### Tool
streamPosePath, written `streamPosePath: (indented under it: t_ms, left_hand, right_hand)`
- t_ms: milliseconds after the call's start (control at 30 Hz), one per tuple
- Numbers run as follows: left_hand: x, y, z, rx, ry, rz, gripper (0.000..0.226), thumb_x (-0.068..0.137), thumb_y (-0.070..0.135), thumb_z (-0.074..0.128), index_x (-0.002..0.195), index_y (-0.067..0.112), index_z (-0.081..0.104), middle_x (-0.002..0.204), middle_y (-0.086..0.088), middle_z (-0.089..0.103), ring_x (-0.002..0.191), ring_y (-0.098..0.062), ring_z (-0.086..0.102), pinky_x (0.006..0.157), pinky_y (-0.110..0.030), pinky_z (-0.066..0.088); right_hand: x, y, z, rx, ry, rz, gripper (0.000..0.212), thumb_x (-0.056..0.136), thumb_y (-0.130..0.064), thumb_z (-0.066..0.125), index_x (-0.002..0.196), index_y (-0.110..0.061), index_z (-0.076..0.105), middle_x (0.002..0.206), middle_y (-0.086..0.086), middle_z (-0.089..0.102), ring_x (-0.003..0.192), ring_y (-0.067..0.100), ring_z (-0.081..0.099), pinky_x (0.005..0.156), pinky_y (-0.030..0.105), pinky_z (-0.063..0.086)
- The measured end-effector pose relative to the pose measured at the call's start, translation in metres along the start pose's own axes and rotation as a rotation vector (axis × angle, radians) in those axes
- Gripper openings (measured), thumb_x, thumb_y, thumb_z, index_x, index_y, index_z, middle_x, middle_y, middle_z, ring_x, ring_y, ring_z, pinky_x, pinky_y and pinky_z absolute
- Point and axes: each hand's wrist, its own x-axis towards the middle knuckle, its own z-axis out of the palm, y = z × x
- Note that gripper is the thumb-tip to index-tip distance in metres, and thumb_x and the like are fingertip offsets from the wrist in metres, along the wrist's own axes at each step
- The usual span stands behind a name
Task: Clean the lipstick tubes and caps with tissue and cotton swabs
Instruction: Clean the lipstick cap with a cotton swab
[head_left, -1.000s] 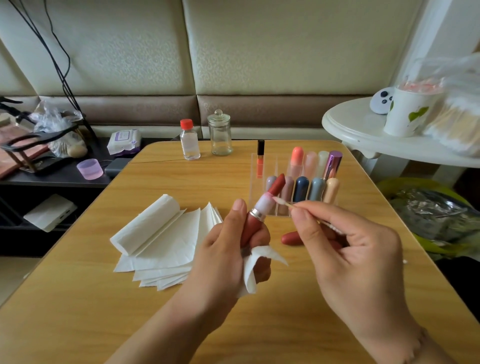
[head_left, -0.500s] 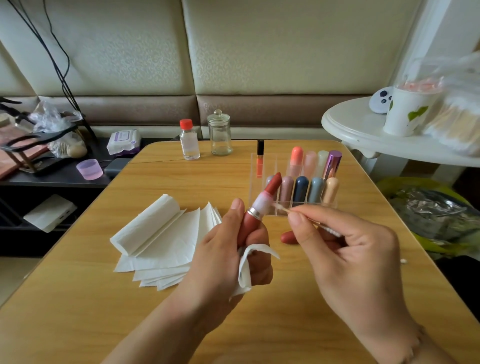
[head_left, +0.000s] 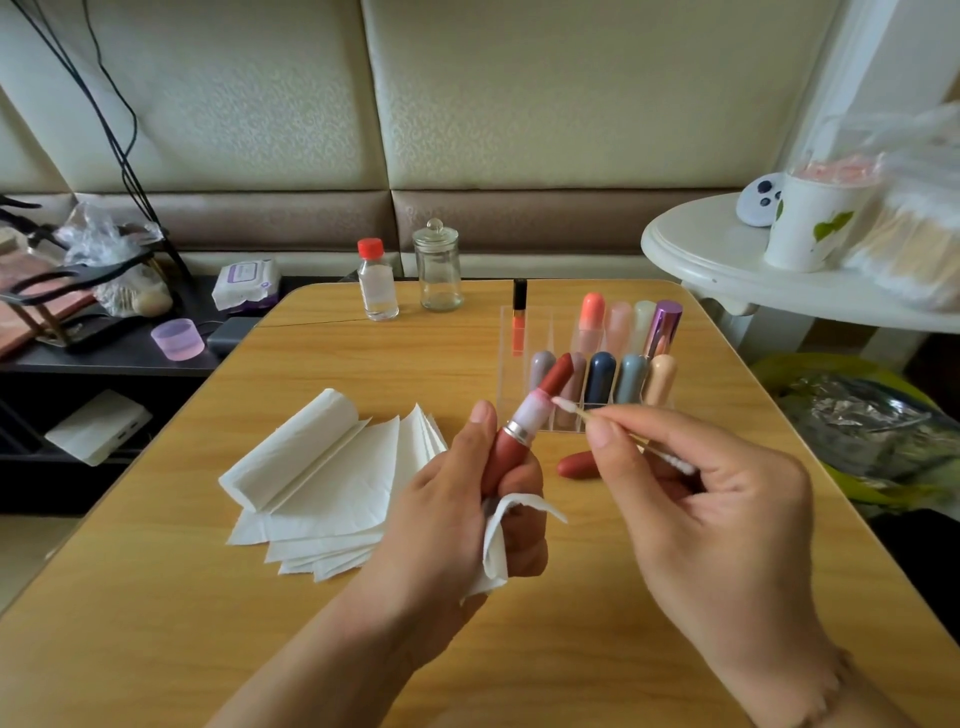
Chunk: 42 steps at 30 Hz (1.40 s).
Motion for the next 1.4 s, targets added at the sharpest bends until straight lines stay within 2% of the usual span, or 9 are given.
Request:
streamPosePath:
  t_ms: [100,233,333,400,533,767,1067,1233,1400]
  left_hand:
    - [0.0005,0.0011,0.0011,-0.008,0.001,-0.005,0.054,0.09,0.054,0.039,0.053,0.015,0.038,0.051,-0.003,0.024,0.045,-0.015,0.02,0.059,-0.038,0.014]
    - [0.0001,0.0012,-0.0002,-0.003,0.0,0.008,0.052,0.087,0.056,0.041,0.053,0.017,0.042,0.05,-0.003,0.027,0.045,-0.015,0.022,0.06,-0.037,0.016]
    - [0.0011,0.0,-0.0017,0.066,0.044,0.077,0.056,0.089,0.062,0.046,0.058,0.016,0.056,0.054,-0.004,0.042,0.046,-0.016,0.037,0.056,-0.035,0.027]
    - [0.0017,-0.0002,-0.002,0.153,0.104,0.121,0.052,0.085,0.061,0.047,0.066,0.017,0.067,0.061,-0.005,0.054,0.051,-0.017,0.046,0.058,-0.034,0.033]
    - [0.0041,-0.0038,-0.0036,0.256,0.119,0.222,0.042,0.087,0.059,0.058,0.08,0.02,0.074,0.073,-0.003,0.067,0.063,-0.012,0.056,0.059,-0.029,0.041]
    - [0.0044,-0.0056,-0.0034,0.296,0.095,0.301,0.038,0.083,0.051,0.056,0.09,0.019,0.074,0.074,0.003,0.065,0.063,-0.007,0.054,0.054,-0.02,0.04]
    - [-0.0007,0.0013,0.0041,0.312,0.152,0.425,0.033,0.079,0.035,0.059,0.09,0.006,0.07,0.057,0.01,0.061,0.046,-0.001,0.045,0.042,-0.012,0.034]
    - [-0.0014,0.0016,0.0053,0.293,0.146,0.45,0.029,0.08,0.032,0.062,0.085,0.003,0.067,0.054,0.011,0.059,0.046,0.002,0.048,0.044,-0.011,0.035]
    - [0.0003,-0.0042,0.0012,0.377,0.169,0.555,0.017,0.082,0.032,0.069,0.083,0.015,0.069,0.061,0.014,0.061,0.055,0.002,0.052,0.052,-0.01,0.039]
  right_hand:
    - [0.0003,-0.0035,-0.0004,0.004,0.0,-0.03,0.011,0.094,-0.023,0.066,0.101,-0.024,0.074,0.065,0.003,0.071,0.054,0.021,0.068,0.048,0.038,0.052]
    - [-0.0005,0.0004,0.0012,-0.017,-0.025,0.019,0.012,0.093,-0.025,0.066,0.098,-0.022,0.077,0.073,-0.007,0.074,0.063,0.012,0.072,0.056,0.032,0.058]
    - [-0.0009,0.0007,-0.0004,-0.029,-0.005,0.052,0.014,0.091,-0.021,0.067,0.089,-0.014,0.078,0.076,-0.008,0.075,0.069,0.006,0.072,0.062,0.02,0.057]
    - [-0.0007,-0.0028,-0.0011,-0.033,0.032,0.014,0.012,0.09,-0.017,0.067,0.086,-0.011,0.077,0.074,-0.006,0.074,0.065,0.006,0.069,0.058,0.013,0.05]
    - [-0.0002,-0.0059,0.0013,-0.055,0.057,-0.029,0.012,0.092,-0.024,0.065,0.092,-0.018,0.076,0.07,-0.009,0.072,0.058,0.008,0.065,0.049,0.019,0.048]
    - [-0.0001,-0.0054,0.0012,-0.052,0.039,-0.029,0.009,0.093,-0.025,0.066,0.097,-0.026,0.073,0.07,-0.01,0.072,0.058,0.007,0.066,0.049,0.024,0.051]
    - [0.0005,-0.0078,0.0009,-0.06,0.042,-0.041,0.01,0.09,-0.018,0.068,0.095,-0.026,0.071,0.068,-0.01,0.071,0.057,0.005,0.064,0.053,0.01,0.046]
    - [-0.0005,-0.0073,0.0013,-0.043,0.041,-0.039,0.009,0.092,-0.018,0.069,0.096,-0.026,0.072,0.069,-0.006,0.072,0.058,0.008,0.067,0.053,0.023,0.052]
    - [0.0002,-0.0084,0.001,-0.054,0.047,-0.038,0.012,0.091,-0.017,0.069,0.095,-0.027,0.071,0.067,-0.005,0.072,0.057,0.009,0.066,0.053,0.025,0.052]
